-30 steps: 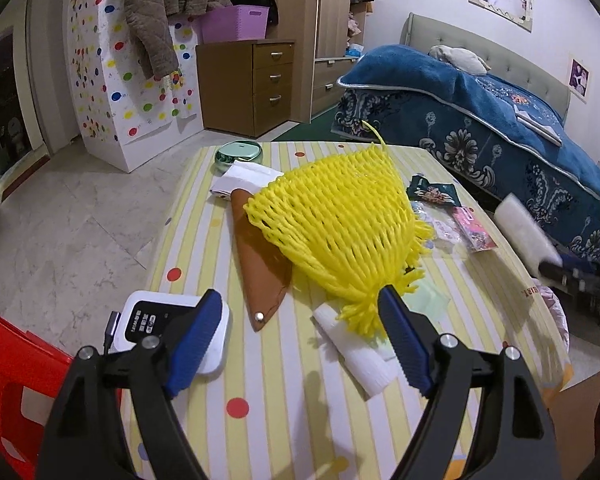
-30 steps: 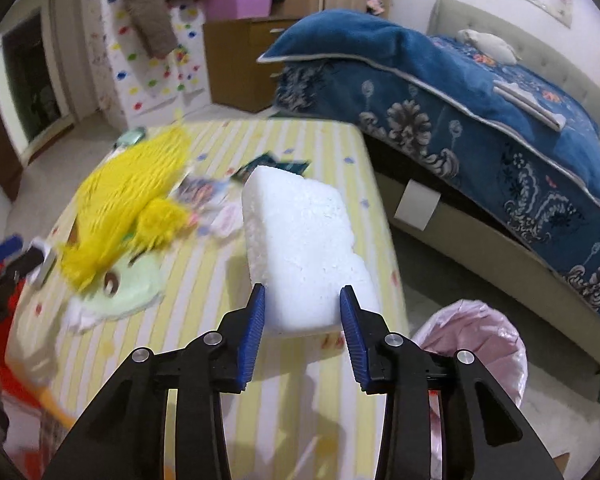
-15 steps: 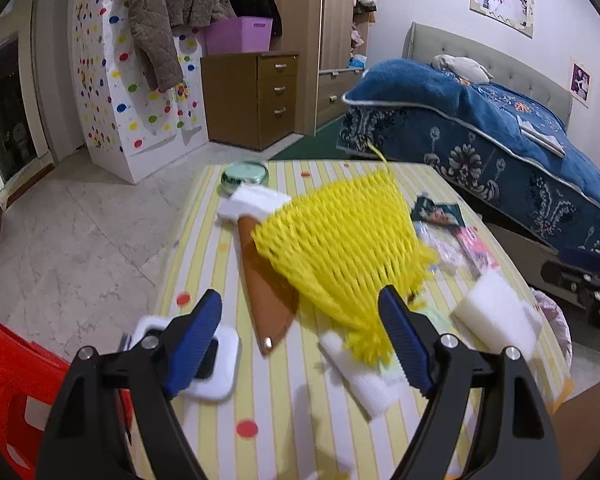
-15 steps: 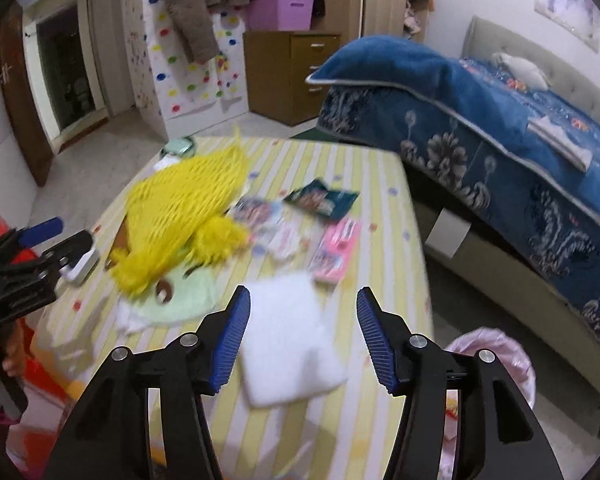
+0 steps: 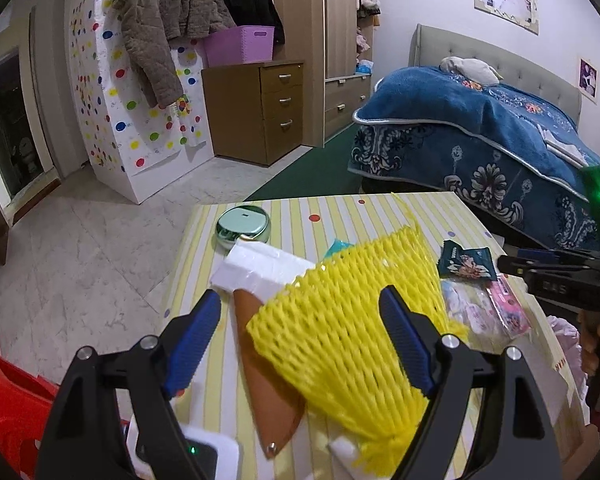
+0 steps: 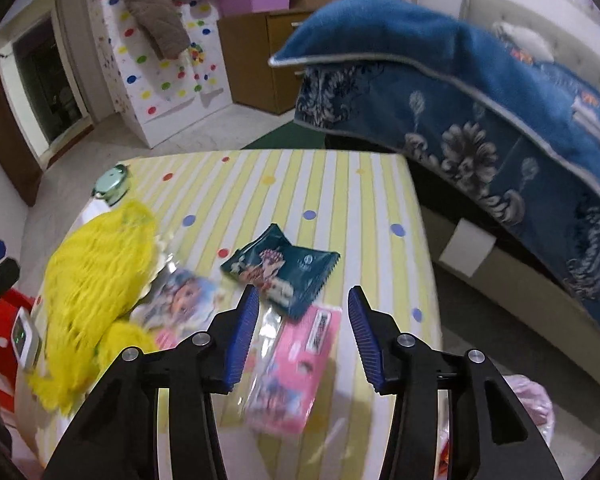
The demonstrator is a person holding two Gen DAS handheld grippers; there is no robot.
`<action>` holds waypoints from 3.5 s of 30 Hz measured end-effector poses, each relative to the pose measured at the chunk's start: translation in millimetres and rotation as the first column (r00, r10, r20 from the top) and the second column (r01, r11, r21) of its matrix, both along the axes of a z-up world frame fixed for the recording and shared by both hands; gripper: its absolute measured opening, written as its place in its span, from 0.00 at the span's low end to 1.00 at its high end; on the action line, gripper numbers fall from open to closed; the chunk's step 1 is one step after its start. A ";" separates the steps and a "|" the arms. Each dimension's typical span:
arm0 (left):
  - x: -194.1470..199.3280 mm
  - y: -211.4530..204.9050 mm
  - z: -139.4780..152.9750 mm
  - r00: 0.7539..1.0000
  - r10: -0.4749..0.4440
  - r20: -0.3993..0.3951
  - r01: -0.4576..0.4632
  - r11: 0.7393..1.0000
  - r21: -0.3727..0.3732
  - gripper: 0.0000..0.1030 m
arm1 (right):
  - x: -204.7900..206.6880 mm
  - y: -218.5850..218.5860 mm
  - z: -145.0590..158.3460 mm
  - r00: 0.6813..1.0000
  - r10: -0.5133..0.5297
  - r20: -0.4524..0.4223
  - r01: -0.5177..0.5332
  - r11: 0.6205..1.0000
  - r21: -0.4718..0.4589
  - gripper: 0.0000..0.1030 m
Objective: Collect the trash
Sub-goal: 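Grasp the teal snack packet with the right tool and lift it, then grasp the white foam block with the left tool while the right tool holds the packet, then carry foam block and packet to the wastebasket and open both tools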
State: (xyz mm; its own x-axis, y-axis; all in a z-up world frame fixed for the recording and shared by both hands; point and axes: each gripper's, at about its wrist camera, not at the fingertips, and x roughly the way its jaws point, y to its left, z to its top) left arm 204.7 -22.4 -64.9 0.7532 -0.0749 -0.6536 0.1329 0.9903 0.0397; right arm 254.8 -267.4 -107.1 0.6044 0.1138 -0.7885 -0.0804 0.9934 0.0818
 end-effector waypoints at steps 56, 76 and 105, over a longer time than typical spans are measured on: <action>-133.1 -60.9 -29.1 0.960 -0.266 -0.089 0.266 0.964 -0.015 0.92 | -222.3 -1.0 5.8 0.996 -0.086 0.026 0.085 0.995 0.044 0.04; -129.0 -117.7 -75.1 0.927 -0.332 -0.173 0.341 0.940 0.023 0.78 | -246.5 -35.7 13.5 0.979 -0.202 0.042 0.198 0.977 0.077 0.05; -173.2 -211.8 -28.6 0.817 -0.573 -0.059 0.569 0.819 -0.071 0.62 | -295.1 -118.0 18.5 0.896 -0.437 0.079 0.432 0.899 0.075 0.07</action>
State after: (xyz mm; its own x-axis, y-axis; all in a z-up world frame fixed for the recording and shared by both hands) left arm 31.5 -234.2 -93.5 0.5149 -0.5088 -0.6899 0.6759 0.7360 -0.0384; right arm -40.3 -385.4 -88.6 0.6725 -0.1360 -0.7275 0.3487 0.9253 0.1494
